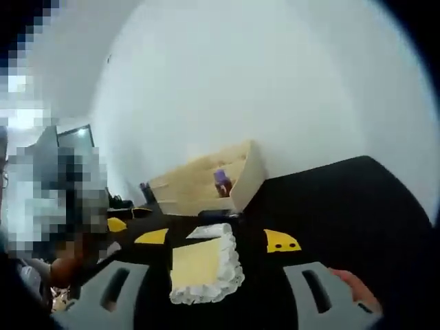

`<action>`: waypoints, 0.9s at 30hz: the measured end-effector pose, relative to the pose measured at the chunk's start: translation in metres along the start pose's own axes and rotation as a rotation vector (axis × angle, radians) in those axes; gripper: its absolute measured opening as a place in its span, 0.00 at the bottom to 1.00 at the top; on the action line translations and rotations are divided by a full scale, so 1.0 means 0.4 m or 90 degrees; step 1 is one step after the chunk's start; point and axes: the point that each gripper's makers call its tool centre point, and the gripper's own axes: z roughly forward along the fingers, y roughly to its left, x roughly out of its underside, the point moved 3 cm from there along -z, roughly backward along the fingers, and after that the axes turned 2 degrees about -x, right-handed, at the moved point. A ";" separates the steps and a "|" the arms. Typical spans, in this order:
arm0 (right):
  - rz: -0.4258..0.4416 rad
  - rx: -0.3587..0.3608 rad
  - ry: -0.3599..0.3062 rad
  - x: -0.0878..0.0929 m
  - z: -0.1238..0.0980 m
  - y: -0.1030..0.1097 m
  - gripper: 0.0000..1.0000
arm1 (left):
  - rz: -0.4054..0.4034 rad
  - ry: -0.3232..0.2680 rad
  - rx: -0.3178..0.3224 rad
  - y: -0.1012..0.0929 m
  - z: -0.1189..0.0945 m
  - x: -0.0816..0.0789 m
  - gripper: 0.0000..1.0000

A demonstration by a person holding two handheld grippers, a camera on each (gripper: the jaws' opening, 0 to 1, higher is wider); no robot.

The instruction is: Open the drawer, pick up the cosmetic bottles from the table one by one, place them into the drawer, release the gripper, close the drawer, and move the gripper away

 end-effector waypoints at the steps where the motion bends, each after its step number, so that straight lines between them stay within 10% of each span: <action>1: 0.009 -0.002 0.007 0.006 0.002 -0.005 0.48 | -0.001 0.004 0.004 -0.002 0.004 0.006 0.77; 9: 0.071 0.000 0.094 0.083 0.035 -0.035 0.47 | -0.002 -0.006 0.023 -0.027 -0.004 -0.009 0.80; 23: -0.024 0.026 0.161 0.175 0.115 -0.048 0.35 | 0.010 -0.007 0.026 -0.028 0.009 -0.007 0.78; 27: 0.092 -0.023 0.148 0.175 0.127 -0.013 0.13 | 0.016 -0.007 0.031 -0.026 0.013 -0.015 0.77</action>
